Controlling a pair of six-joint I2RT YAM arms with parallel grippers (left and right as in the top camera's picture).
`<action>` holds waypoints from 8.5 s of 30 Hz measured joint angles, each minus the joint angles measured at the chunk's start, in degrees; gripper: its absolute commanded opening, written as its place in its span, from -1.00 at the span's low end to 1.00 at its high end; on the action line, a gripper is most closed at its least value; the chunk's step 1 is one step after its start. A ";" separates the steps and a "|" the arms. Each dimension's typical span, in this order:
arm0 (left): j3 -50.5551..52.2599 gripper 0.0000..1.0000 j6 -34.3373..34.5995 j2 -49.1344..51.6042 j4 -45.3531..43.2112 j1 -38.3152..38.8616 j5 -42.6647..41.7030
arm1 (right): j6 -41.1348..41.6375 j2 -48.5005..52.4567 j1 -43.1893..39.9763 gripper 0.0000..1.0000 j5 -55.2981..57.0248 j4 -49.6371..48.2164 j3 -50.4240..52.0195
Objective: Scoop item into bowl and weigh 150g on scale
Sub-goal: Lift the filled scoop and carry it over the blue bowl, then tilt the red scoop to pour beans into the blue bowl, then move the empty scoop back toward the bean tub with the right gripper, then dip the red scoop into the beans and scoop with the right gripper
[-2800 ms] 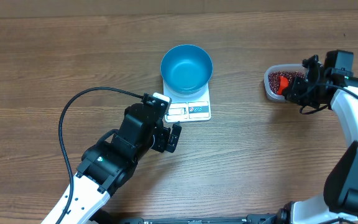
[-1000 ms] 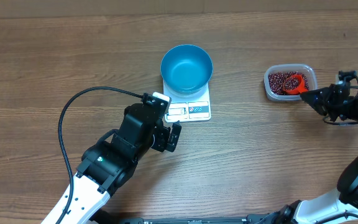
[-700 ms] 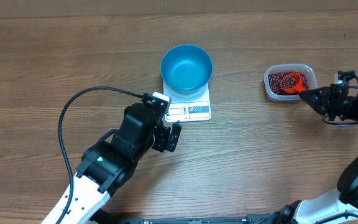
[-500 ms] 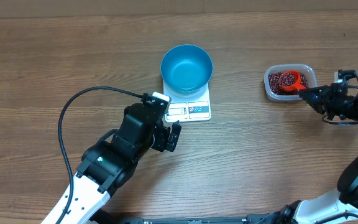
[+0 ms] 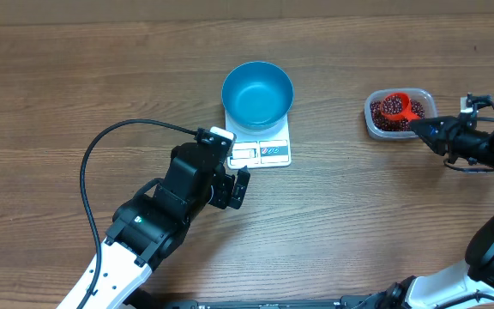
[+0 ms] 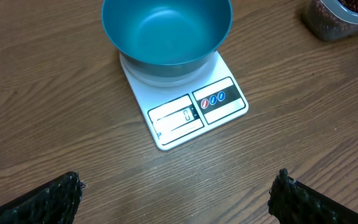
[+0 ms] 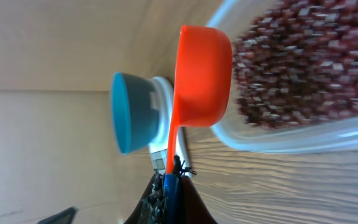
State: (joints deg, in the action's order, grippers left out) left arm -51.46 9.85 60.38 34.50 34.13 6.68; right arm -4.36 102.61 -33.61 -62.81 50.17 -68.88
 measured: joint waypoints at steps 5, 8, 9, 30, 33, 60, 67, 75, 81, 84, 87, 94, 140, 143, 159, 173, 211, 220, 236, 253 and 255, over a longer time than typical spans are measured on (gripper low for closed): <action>0.00 0.99 0.00 0.00 -0.02 0.00 0.00 | 0.00 0.00 0.11 -0.93 -5.20 0.04 0.00; 0.00 0.99 0.00 0.00 -0.02 0.00 0.00 | -0.07 0.00 0.72 -0.93 -7.15 0.11 0.00; 0.00 0.99 0.00 0.00 -0.02 0.00 0.00 | -0.13 0.00 1.01 -0.93 -7.50 0.17 0.00; 0.00 0.99 0.00 0.00 -0.04 0.00 0.00 | 0.59 0.00 20.13 -0.92 -11.54 -5.40 0.00; 0.02 0.99 0.00 0.00 -0.02 0.00 0.00 | 1.79 0.00 22.16 -0.92 -11.78 -8.04 0.00; 0.02 0.99 0.00 0.00 -0.48 0.00 0.00 | 16.39 0.00 38.38 -0.93 3.87 -31.67 0.11; 0.02 0.99 0.00 0.00 -0.68 0.00 0.00 | 9.11 0.00 41.35 -0.92 12.37 -31.65 0.11; 0.02 0.99 0.00 0.00 -0.68 0.00 0.00 | -3.43 0.00 43.43 -0.92 16.33 -31.65 0.11; 0.02 0.99 0.00 0.00 -0.76 0.00 0.28 | -14.99 0.00 44.28 -0.92 17.09 -31.71 0.11; 0.02 0.99 0.00 0.00 -1.22 0.00 0.42 | -20.26 0.00 44.52 -0.92 18.29 -31.89 0.11; 0.02 0.99 0.00 0.00 -1.38 0.00 0.42 | -24.68 0.00 44.54 -0.92 20.26 -32.65 0.11; 0.02 0.99 0.00 0.00 -1.46 0.00 0.42 | -30.25 0.00 44.52 -0.92 22.82 -35.65 0.11; 0.02 0.99 -1.31 0.00 -1.51 0.00 0.44 | -36.04 0.00 44.50 -0.93 19.30 -35.39 0.11; 0.02 0.98 -1.31 0.00 -1.51 0.00 0.46 | -33.20 0.00 44.37 -0.93 19.63 -35.30 0.11; 0.02 0.99 -1.33 0.00 -1.49 0.00 0.92 | -18.32 -17.38 43.43 -0.93 50.86 -22.75 -0.50; 0.02 1.00 -1.49 0.00 -1.09 0.00 2.14 | -15.76 -22.08 43.39 -0.93 86.31 -9.86 -0.61; 0.02 0.99 -2.38 0.00 -1.53 0.00 2.14 | -7.58 -8.31 37.53 -0.93 88.72 0.76 -0.61; 0.02 1.00 -2.40 0.00 -1.53 0.00 2.14 | -6.69 -6.32 32.96 -0.93 82.64 0.00 -0.61; 0.02 0.99 -2.40 0.00 -1.55 0.00 2.14 | -6.58 -5.22 31.85 -0.93 71.08 -2.47 -0.61; 0.02 1.00 -2.40 0.00 -1.97 0.00 2.14 | -6.56 -4.59 20.70 -0.93 49.59 -3.06 -0.61; 0.02 0.99 -2.40 0.00 -1.97 0.00 2.14 | -6.58 -4.24 19.50 -0.93 47.06 -3.13 -0.61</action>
State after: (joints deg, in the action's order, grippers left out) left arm -51.44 7.44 60.38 32.53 34.13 8.82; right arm -10.94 98.37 -14.11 -15.75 47.05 -69.49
